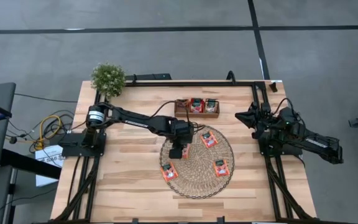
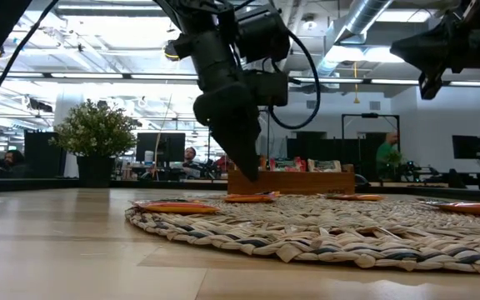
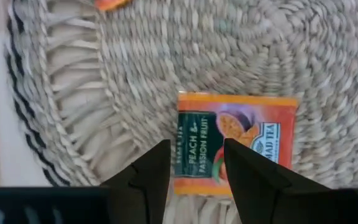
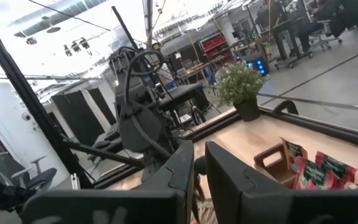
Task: Pick & Place Tea
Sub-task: Put the orange tea bag into the left section of the wooden organizer
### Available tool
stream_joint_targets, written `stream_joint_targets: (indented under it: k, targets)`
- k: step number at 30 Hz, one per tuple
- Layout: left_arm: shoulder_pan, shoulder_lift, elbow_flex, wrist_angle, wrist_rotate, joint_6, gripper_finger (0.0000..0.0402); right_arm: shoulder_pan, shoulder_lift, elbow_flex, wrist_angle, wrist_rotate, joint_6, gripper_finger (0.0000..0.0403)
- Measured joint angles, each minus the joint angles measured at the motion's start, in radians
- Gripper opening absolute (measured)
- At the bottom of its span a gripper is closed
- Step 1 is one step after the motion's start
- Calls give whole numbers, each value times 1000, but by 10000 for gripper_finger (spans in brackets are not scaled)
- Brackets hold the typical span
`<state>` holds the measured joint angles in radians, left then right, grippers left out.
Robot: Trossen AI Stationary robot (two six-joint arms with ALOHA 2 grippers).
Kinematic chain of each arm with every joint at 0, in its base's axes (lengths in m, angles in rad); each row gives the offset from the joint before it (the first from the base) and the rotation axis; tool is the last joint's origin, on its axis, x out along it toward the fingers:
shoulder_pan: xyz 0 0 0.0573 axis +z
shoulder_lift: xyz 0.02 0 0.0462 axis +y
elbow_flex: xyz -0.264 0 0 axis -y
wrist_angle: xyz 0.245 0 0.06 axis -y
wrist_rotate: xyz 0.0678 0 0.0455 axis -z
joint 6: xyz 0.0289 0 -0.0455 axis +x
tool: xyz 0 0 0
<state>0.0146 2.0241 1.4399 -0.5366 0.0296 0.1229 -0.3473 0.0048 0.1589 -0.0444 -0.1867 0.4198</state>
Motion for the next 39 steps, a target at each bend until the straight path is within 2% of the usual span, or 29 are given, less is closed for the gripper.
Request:
stream_joint_targets:
  k: [15, 22, 33, 39]
  targets:
    - [18, 55, 0, 20, -4, 25, 142, 0, 0, 0, -8, 0, 0, 33]
    - [22, 72, 3, 13, 32, 23, 137, 0, 0, 0, -8, 0, 0, 33]
    - [21, 70, 19, -3, 22, -2, 41, 0, 0, 0, -8, 0, 0, 33]
    - [25, 71, 141, -131, -24, -1, 4, 0, 0, 0, -8, 0, 0, 33]
